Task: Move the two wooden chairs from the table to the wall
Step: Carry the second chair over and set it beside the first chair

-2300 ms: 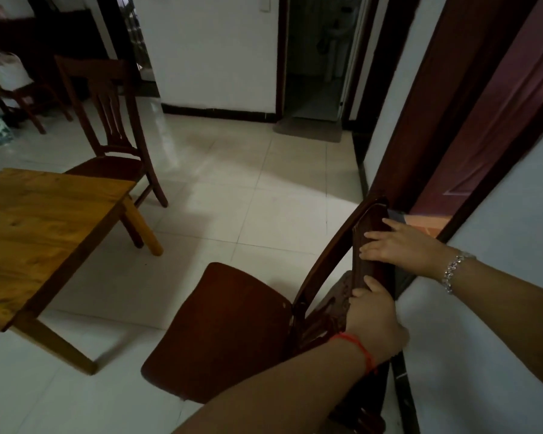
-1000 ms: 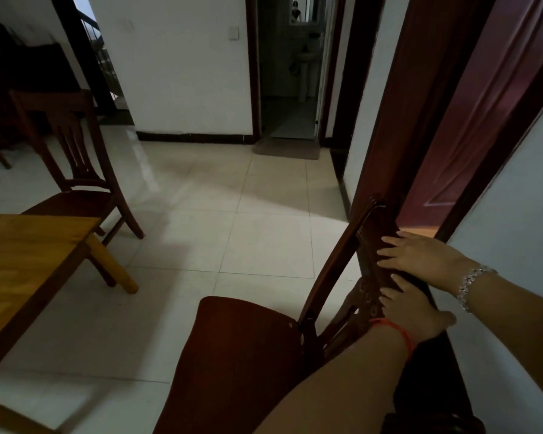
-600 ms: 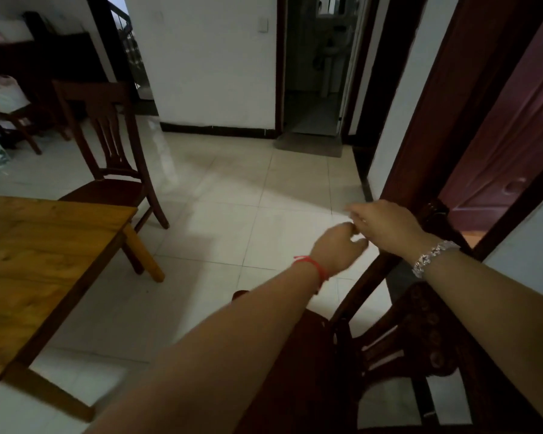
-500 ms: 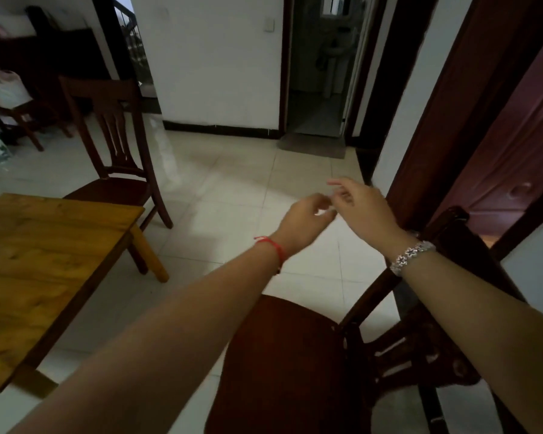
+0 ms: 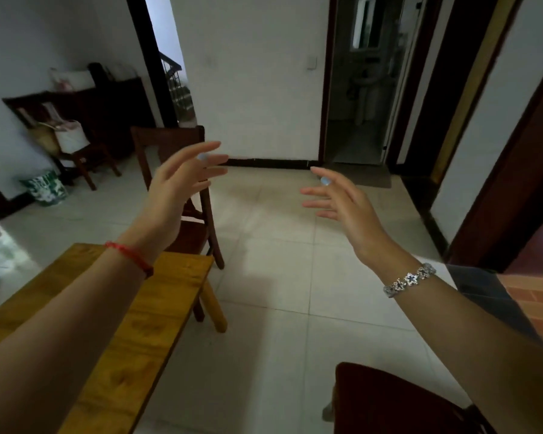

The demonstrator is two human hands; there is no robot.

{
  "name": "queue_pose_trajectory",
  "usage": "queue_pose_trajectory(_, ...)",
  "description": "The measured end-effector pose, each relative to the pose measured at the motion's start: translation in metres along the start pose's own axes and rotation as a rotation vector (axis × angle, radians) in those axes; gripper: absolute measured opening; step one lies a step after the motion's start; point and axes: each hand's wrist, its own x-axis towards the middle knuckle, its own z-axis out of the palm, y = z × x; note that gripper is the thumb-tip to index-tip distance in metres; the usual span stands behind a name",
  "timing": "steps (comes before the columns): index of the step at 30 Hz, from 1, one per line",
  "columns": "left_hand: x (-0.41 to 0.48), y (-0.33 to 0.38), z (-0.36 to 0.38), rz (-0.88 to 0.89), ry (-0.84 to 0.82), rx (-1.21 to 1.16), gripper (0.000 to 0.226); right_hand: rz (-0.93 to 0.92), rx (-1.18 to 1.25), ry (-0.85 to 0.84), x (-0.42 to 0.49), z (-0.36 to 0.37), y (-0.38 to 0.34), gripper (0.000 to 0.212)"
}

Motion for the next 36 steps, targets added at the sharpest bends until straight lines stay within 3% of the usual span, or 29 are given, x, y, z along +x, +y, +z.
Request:
queue_pose_trajectory(7,0.081,-0.067,-0.068,0.017,0.069,0.028,0.033,-0.068,-0.017,-0.167,0.111,0.066,0.016,0.032)
queue_pose_trajectory(18,0.288,-0.142,-0.089,0.040,0.227,0.073,0.043,-0.162,-0.069,-0.437,0.385,0.098,0.050,0.033)
queue_pose_trajectory(27,0.418,-0.259,-0.119,-0.105,0.467,0.066,0.036,-0.130,-0.127,-0.574,0.573,0.124,0.115,0.036)
queue_pose_trajectory(36,0.573,-0.399,-0.161,-0.165,0.660,0.090,0.027,-0.180,-0.152,-0.847,0.785,0.216,0.186,0.034)
